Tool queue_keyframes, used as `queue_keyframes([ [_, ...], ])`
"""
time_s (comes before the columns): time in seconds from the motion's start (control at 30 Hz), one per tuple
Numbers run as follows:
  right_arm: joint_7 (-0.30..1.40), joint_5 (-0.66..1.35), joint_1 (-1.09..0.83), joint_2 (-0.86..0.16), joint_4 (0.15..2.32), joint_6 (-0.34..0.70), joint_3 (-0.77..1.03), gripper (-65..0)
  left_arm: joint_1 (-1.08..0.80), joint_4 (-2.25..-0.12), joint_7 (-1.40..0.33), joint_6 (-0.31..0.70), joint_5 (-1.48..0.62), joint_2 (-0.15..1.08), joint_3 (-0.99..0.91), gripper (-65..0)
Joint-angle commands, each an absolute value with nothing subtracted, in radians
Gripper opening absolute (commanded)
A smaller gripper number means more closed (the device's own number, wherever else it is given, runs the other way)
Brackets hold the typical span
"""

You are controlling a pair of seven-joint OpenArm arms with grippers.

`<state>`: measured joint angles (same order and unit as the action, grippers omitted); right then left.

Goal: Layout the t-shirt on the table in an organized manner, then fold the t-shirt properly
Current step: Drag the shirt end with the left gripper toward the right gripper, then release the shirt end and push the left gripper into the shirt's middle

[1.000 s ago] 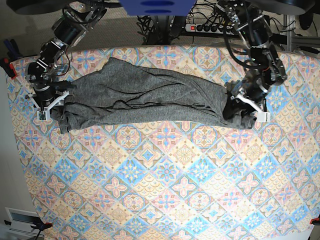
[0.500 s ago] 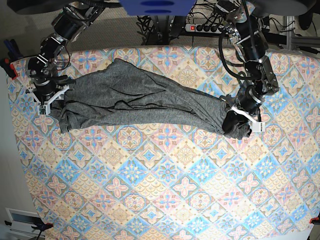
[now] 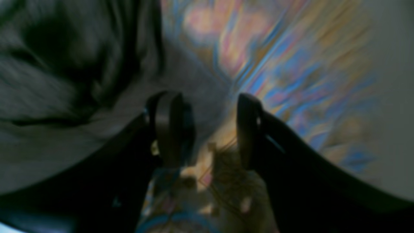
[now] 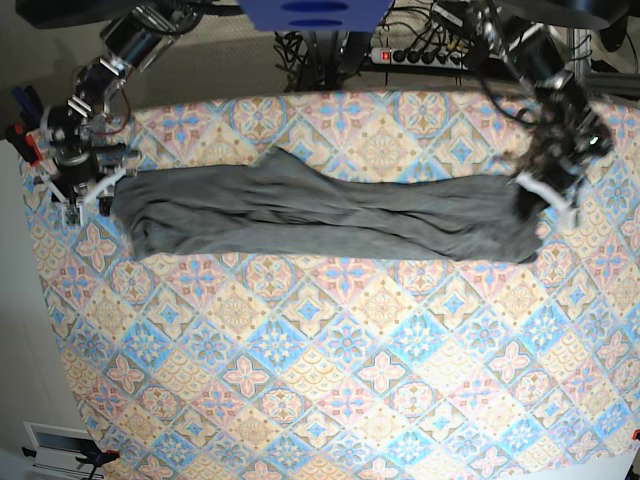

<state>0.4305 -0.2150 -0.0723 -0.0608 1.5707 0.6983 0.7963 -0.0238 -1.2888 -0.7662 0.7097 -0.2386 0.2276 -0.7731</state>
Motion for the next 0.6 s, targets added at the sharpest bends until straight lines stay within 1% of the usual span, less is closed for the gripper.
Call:
queue_keyframes([
  [0.0, 0.423, -0.223, -0.068, -0.073, 1.581, 0.698, 0.8, -38.8, -0.012, -1.377, -0.829, 0.698, -0.202, 0.185, -0.757, -62.9],
  [0.07, 0.42, -0.226, -0.077, -0.07, 1.61, 0.698, 0.802, -38.8, -0.022, -1.501, -0.897, 0.698, -0.2, 0.125, -0.756, -62.9],
  [0.17, 0.42, -0.22, -0.074, -0.07, 1.69, 0.698, 0.823, -38.8, -0.031, -1.587, -0.917, 0.698, -0.191, 0.054, -0.754, -62.9],
  [0.27, 0.43, -0.222, -0.073, -0.07, 1.739, 0.698, 0.834, -38.8, -0.05, -1.601, -0.912, 0.698, -0.189, 0.048, -0.693, -63.0],
  [0.4, 0.466, -0.22, -0.071, -0.07, 1.713, 0.698, 0.837, -38.8, -0.059, -1.624, -0.912, 0.698, -0.191, 0.044, -0.618, -63.0],
  [0.57, 0.46, -0.22, -0.073, -0.071, 1.704, 0.698, 0.84, -38.8, -0.087, -1.733, -0.917, 0.698, -0.182, 0.013, -0.598, -63.0],
])
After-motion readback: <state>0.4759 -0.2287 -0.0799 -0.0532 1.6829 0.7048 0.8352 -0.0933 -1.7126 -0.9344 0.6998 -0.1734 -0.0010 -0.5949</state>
